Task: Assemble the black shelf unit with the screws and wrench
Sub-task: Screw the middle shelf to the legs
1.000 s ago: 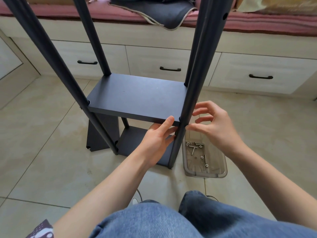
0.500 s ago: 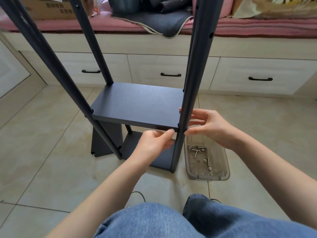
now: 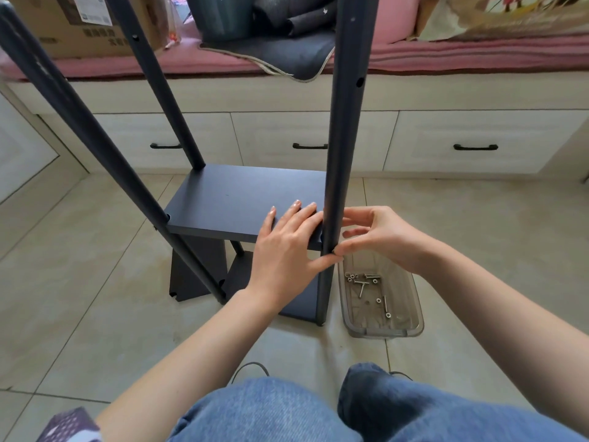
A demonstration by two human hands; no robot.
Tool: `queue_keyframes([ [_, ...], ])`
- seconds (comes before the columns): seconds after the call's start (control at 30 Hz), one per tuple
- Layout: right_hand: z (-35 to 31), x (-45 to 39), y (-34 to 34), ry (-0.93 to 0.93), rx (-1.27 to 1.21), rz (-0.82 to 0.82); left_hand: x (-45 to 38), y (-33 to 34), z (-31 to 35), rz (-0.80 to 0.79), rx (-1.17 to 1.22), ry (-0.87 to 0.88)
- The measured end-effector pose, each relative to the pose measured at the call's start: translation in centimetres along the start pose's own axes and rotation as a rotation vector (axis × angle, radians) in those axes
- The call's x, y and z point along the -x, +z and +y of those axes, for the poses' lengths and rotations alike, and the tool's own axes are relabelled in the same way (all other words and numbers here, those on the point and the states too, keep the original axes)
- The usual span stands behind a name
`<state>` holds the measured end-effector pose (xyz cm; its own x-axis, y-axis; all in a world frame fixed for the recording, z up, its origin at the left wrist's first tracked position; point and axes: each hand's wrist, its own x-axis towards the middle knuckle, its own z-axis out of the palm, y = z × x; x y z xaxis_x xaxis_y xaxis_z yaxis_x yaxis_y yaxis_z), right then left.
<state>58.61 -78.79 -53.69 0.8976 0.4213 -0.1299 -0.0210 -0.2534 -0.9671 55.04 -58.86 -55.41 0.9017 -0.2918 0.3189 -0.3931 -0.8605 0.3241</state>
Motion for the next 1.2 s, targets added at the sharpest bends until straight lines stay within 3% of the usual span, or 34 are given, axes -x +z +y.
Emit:
queue_keyframes([
  [0.27, -0.8, 0.4, -0.5, 0.059, 0.099, -0.082, 0.0, 0.2, 0.4, 0.060, 0.050, -0.044],
  [0.53, -0.2, 0.3, 0.0, 0.045, -0.073, -0.032, -0.2, 0.4, 0.5, 0.047, 0.012, -0.064],
  [0.73, 2.8, 1.9, -1.4, 0.115, -0.080, 0.165, -0.6, 0.6, 0.5, 0.025, -0.021, -0.082],
  [0.83, 7.1, 3.4, -2.0, 0.238, 0.067, 0.200, -0.7, 0.8, 0.5, 0.034, -0.023, -0.085],
  [1.1, 19.3, 3.4, -0.1, 0.493, 0.643, 0.097, -0.8, 1.4, 0.3, 0.073, -0.053, -0.092],
  [1.2, 21.6, 2.0, 0.6, 0.526, 0.670, 0.074, -0.9, 1.5, 0.4, 0.079, -0.058, -0.088],
])
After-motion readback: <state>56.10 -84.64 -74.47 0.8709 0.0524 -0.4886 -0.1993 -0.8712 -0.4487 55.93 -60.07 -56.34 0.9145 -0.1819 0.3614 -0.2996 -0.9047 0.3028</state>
